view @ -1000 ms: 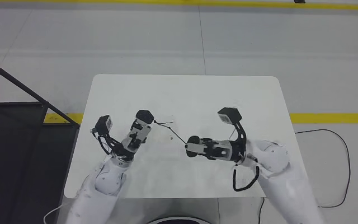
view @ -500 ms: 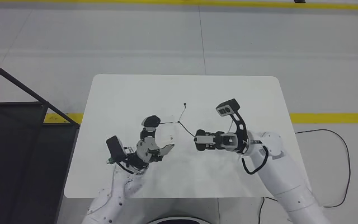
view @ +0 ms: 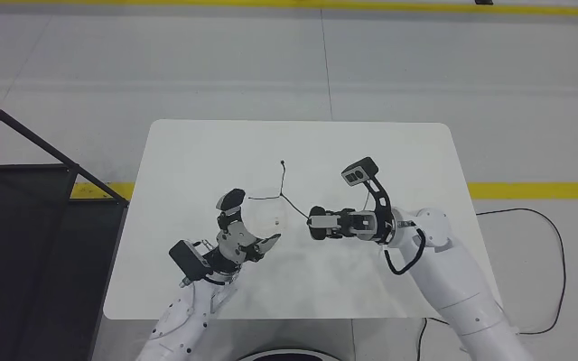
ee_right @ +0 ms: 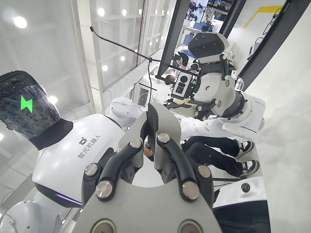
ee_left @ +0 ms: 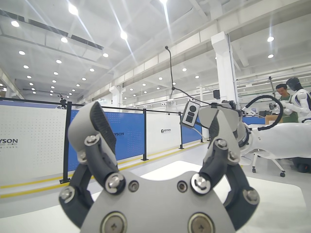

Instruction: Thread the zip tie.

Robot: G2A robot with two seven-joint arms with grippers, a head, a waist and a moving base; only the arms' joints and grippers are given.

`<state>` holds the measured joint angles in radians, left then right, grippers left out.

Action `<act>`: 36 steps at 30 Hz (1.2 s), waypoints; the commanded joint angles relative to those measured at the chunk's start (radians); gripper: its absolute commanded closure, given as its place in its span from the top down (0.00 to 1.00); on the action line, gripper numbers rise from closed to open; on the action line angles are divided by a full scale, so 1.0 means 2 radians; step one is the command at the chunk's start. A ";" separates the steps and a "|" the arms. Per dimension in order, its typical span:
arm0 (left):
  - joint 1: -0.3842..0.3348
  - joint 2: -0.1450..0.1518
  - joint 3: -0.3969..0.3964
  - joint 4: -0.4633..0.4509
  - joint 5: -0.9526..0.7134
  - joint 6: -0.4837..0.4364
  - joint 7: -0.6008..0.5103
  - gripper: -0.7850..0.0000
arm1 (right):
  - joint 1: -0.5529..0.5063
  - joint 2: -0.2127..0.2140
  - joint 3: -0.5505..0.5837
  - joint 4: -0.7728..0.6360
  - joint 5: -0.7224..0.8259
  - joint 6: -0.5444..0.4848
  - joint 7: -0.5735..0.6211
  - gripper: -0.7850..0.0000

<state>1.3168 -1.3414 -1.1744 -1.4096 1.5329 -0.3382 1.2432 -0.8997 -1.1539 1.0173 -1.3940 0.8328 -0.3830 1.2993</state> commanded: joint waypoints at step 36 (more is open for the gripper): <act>-0.034 -0.015 0.017 0.049 0.057 0.214 0.036 0.49 | 0.005 -0.020 -0.023 0.011 -0.010 0.033 -0.009 0.00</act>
<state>1.2499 -1.3701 -1.1411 -1.3143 1.6478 0.0894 1.3133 -0.8905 -1.1938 0.9719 -1.3723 0.8122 -0.3165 1.2804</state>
